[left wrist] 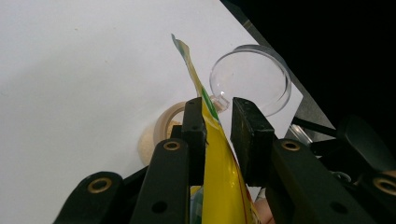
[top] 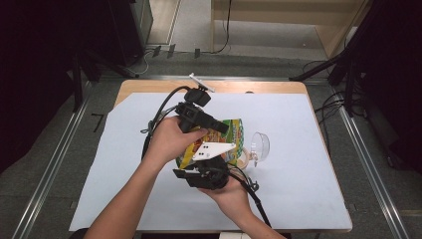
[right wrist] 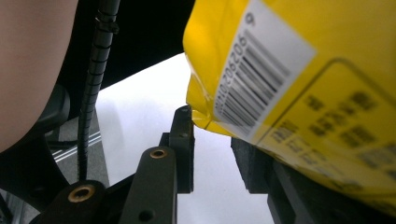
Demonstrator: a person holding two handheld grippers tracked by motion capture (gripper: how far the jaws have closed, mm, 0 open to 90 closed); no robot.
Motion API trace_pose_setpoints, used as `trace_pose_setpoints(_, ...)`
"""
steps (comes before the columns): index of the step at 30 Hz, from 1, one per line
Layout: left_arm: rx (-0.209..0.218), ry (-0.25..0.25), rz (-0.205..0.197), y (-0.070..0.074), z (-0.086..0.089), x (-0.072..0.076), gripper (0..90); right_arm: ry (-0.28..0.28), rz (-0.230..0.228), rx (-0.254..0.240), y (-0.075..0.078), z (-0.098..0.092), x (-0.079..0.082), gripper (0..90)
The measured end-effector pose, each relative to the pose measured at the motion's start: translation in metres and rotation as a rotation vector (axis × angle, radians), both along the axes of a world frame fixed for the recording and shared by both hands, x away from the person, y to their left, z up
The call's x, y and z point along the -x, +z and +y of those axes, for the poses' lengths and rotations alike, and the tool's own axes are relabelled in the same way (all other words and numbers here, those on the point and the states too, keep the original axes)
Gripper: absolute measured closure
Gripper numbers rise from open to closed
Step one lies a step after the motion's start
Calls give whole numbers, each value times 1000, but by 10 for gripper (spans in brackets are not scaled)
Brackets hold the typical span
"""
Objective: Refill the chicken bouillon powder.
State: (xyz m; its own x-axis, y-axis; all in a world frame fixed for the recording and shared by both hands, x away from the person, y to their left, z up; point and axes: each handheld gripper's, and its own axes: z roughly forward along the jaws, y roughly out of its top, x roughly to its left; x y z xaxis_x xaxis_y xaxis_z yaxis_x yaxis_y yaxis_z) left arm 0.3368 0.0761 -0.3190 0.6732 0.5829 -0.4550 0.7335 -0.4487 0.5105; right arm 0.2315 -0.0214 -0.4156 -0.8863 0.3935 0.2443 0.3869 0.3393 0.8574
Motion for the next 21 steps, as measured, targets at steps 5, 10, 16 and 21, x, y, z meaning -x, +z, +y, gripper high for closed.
trace_pose_setpoints(5, 18, 0, 18, -1, 3, -3, 752, 2, 6, 15, 1, 1, -2, 714)
trace_pose_setpoints(10, 25, 7, 15, -1, 3, -4, 752, 4, 9, 20, 3, 1, -3, 714)
trace_pose_setpoints(16, 23, 8, 20, -1, 5, -6, 749, 17, 29, 36, 6, 2, -4, 689)
trace_pose_setpoints(21, 23, 9, 23, -1, 5, -5, 747, 12, 24, 44, 5, 3, -4, 703)
